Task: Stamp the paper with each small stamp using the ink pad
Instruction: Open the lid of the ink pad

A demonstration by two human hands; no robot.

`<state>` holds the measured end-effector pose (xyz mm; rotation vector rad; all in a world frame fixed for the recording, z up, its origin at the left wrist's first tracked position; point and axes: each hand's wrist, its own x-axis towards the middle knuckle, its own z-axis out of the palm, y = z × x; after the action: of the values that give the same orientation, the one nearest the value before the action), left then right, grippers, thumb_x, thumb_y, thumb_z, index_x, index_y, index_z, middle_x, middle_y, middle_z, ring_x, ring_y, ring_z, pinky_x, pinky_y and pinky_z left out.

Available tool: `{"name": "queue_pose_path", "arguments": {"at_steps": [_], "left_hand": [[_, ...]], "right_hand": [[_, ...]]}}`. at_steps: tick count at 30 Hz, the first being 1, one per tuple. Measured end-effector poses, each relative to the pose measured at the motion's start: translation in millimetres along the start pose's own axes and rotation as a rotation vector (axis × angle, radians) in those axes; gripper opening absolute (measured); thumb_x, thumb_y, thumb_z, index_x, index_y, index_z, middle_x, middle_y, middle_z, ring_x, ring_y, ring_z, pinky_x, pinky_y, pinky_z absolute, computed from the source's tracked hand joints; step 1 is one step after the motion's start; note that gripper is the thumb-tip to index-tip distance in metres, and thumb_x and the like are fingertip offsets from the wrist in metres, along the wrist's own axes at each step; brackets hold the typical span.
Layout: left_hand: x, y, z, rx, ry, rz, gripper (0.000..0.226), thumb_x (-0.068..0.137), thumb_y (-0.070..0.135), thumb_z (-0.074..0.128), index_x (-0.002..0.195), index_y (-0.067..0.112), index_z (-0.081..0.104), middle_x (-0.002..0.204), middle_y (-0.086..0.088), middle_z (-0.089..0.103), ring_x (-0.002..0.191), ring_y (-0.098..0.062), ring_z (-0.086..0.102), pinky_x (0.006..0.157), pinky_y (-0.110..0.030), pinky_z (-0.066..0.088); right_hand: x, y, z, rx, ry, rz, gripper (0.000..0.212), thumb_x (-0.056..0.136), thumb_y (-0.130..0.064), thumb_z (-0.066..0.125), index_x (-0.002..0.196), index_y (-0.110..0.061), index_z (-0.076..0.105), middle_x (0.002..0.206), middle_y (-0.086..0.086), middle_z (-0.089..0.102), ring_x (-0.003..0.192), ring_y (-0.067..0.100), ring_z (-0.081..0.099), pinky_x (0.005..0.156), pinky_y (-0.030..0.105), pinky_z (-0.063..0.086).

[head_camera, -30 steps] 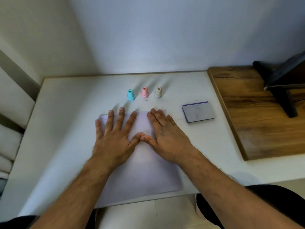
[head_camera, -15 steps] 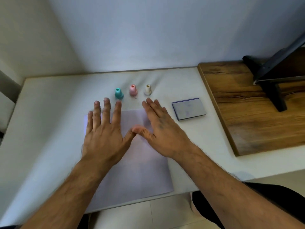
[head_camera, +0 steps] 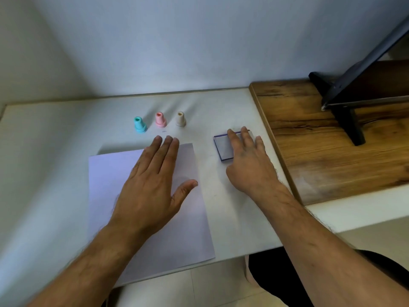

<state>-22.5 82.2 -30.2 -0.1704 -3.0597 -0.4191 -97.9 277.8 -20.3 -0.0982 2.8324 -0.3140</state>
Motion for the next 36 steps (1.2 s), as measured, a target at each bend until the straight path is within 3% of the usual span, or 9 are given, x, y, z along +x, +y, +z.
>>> {"name": "queue_pose_path", "arguments": {"at_steps": [3,7,12,15,19,24,31,36], "left_hand": [[0,0,3,-0.027,-0.036,0.033,0.086,0.087,0.074,0.018,0.154,0.022,0.003,0.158,0.008,0.000,0.145,-0.007,-0.007,0.113,-0.027,-0.002],[2,-3,4,-0.059,-0.051,0.057,0.081,0.088,0.070,0.024,0.154,0.025,0.008,0.155,0.011,0.001,0.141,-0.004,-0.005,0.111,-0.025,0.000],[3,6,5,-0.140,-0.090,0.090,0.069,0.090,0.062,0.034,0.150,0.029,0.026,0.156,0.006,0.031,0.145,-0.012,0.024,0.111,-0.025,0.016],[12,19,-2,-0.184,-0.082,0.099,0.064,0.090,0.059,0.042,0.147,0.032,0.031,0.153,0.008,0.035,0.142,-0.013,0.030,0.108,-0.024,0.020],[41,42,-7,-0.150,-0.107,0.159,0.065,0.086,0.057,0.056,0.143,0.033,0.038,0.149,0.008,0.041,0.135,-0.014,0.040,0.107,-0.029,0.036],[72,56,1,-0.026,-0.228,0.201,0.060,0.080,0.047,0.070,0.134,0.028,0.051,0.132,0.003,0.056,0.116,-0.018,0.053,0.097,-0.032,0.046],[91,59,-7,0.017,-0.249,0.130,0.053,0.072,0.050,0.072,0.121,0.035,0.061,0.116,0.007,0.065,0.103,-0.017,0.057,0.087,-0.031,0.046],[107,62,-28,-0.015,-0.407,0.146,0.044,0.078,0.046,0.068,0.119,0.031,0.065,0.113,0.006,0.068,0.102,-0.014,0.057,0.092,-0.032,0.049]], "right_hand": [[-4,-2,-2,0.005,0.042,-0.045,0.076,0.087,-0.025,0.058,0.152,-0.026,0.019,0.159,0.005,0.015,0.138,0.033,0.026,0.107,0.044,0.037],[-10,0,-8,-0.064,0.025,-0.138,0.070,0.086,-0.021,0.057,0.149,-0.028,0.027,0.148,0.004,0.030,0.126,0.030,0.037,0.096,0.041,0.045],[-9,6,-15,-0.099,0.013,-0.210,0.069,0.083,-0.022,0.063,0.144,-0.029,0.032,0.136,0.001,0.042,0.116,0.026,0.046,0.090,0.038,0.051],[-6,8,-17,-0.066,0.010,-0.210,0.072,0.081,-0.020,0.067,0.143,-0.029,0.032,0.138,0.002,0.044,0.118,0.025,0.047,0.093,0.040,0.051],[-4,16,-20,0.013,0.035,-0.139,0.079,0.079,-0.020,0.073,0.145,-0.024,0.031,0.138,0.006,0.043,0.119,0.027,0.049,0.094,0.038,0.048],[-1,27,-19,0.115,0.035,-0.013,0.070,0.074,-0.033,0.080,0.135,-0.018,0.047,0.126,0.007,0.051,0.112,0.024,0.053,0.090,0.035,0.047],[0,35,-12,0.359,0.096,0.101,0.042,0.067,-0.027,0.085,0.105,-0.021,0.068,0.099,0.003,0.072,0.095,0.021,0.064,0.082,0.037,0.056],[-2,33,-9,0.368,0.139,0.127,0.046,0.065,-0.023,0.087,0.107,-0.017,0.068,0.102,0.006,0.069,0.092,0.024,0.065,0.078,0.039,0.058]]}}
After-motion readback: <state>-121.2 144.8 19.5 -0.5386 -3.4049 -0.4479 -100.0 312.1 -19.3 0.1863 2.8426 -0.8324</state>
